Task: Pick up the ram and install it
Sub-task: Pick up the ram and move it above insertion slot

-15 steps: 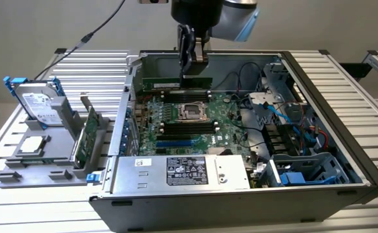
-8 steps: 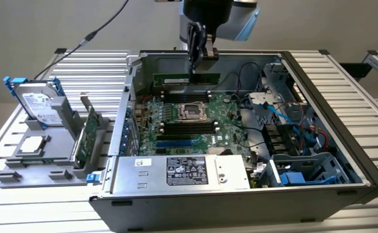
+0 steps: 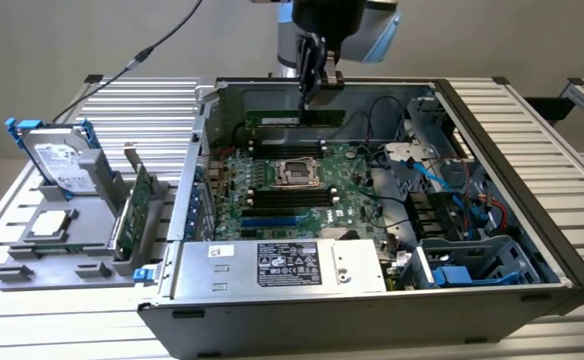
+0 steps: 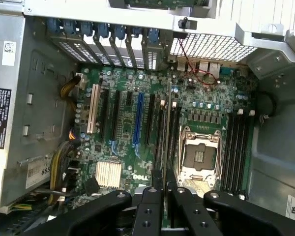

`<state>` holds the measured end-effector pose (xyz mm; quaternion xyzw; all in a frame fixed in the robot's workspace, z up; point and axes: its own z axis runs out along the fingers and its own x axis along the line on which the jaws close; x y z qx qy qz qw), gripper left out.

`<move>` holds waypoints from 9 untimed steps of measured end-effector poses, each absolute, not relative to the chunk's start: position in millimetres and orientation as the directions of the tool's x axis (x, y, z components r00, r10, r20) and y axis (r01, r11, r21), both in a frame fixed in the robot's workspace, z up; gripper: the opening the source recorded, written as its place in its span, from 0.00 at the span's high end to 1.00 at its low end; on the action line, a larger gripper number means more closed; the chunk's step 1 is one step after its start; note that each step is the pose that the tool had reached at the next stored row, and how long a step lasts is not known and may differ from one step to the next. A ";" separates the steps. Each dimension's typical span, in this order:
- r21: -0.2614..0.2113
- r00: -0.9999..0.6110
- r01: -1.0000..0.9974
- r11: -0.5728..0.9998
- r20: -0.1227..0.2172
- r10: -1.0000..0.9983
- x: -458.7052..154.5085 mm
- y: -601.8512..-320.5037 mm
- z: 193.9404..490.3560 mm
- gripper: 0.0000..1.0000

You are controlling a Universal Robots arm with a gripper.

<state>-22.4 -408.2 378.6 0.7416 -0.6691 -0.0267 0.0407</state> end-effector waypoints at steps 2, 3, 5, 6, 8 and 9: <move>0.096 0.096 -0.991 -0.094 0.015 -0.995 -21.5 -407.6 378.1 0.86; 0.096 0.093 -0.991 -0.091 0.015 -0.996 -21.3 -407.3 377.9 0.86; 0.095 0.086 -0.992 -0.084 0.015 -0.996 -20.9 -406.5 377.4 0.86; 0.095 0.084 -0.992 -0.082 0.015 -0.996 -20.8 -405.9 377.2 0.86; 0.094 0.081 -0.992 -0.080 0.015 -0.997 -20.4 -403.6 376.9 0.86; 0.093 0.080 -0.993 -0.079 0.015 -0.997 -20.3 -402.3 376.7 0.86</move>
